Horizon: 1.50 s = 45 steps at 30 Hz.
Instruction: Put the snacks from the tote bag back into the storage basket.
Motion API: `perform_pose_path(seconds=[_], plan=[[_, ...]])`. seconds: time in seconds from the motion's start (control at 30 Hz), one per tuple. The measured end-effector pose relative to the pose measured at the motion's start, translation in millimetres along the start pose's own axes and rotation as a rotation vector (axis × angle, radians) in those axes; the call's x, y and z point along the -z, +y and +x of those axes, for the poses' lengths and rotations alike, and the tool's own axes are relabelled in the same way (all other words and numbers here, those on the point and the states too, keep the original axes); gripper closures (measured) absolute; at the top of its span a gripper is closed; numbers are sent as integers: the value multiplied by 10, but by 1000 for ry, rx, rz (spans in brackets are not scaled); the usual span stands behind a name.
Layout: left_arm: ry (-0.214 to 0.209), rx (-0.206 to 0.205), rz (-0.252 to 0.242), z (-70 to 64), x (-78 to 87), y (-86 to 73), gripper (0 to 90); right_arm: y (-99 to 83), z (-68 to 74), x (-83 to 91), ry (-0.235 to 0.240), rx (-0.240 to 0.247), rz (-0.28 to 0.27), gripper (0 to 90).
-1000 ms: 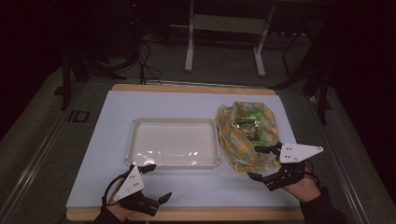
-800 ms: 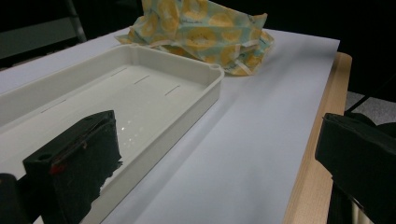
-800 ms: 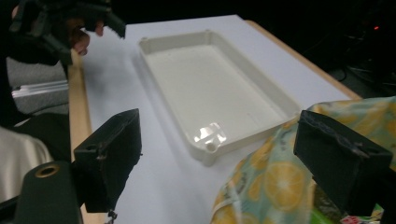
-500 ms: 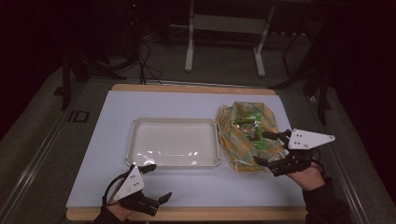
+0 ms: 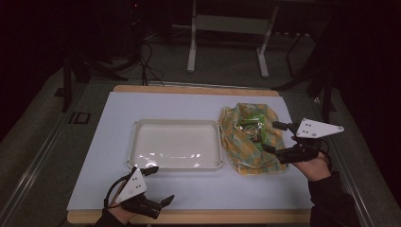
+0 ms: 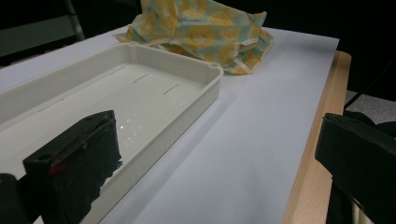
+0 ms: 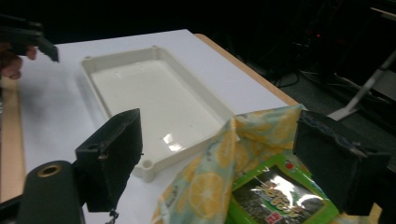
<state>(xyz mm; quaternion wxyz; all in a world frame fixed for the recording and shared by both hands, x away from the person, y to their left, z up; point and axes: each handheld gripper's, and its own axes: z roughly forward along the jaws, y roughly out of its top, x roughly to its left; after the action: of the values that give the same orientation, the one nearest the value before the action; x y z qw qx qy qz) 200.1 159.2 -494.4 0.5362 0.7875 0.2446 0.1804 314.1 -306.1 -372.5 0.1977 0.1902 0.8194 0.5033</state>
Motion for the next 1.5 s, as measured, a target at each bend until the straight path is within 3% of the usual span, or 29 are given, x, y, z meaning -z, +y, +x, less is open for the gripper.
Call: perform_pose_path(seconds=[0.5,0.97,1.2,1.5], plan=[[-5,-4,2,-4,-11,0,4,-72,-276,-130,-100,-50,16,202],[-13,-4,-2,-5,-10,2,4,-226,-467,-365,-137,-126,54,228],[-14,-7,3,-10,-15,2,4,-340,-533,-468,-156,-167,83,269],[-12,-12,7,-12,-22,1,4,-558,-661,-597,-180,-226,116,402]])
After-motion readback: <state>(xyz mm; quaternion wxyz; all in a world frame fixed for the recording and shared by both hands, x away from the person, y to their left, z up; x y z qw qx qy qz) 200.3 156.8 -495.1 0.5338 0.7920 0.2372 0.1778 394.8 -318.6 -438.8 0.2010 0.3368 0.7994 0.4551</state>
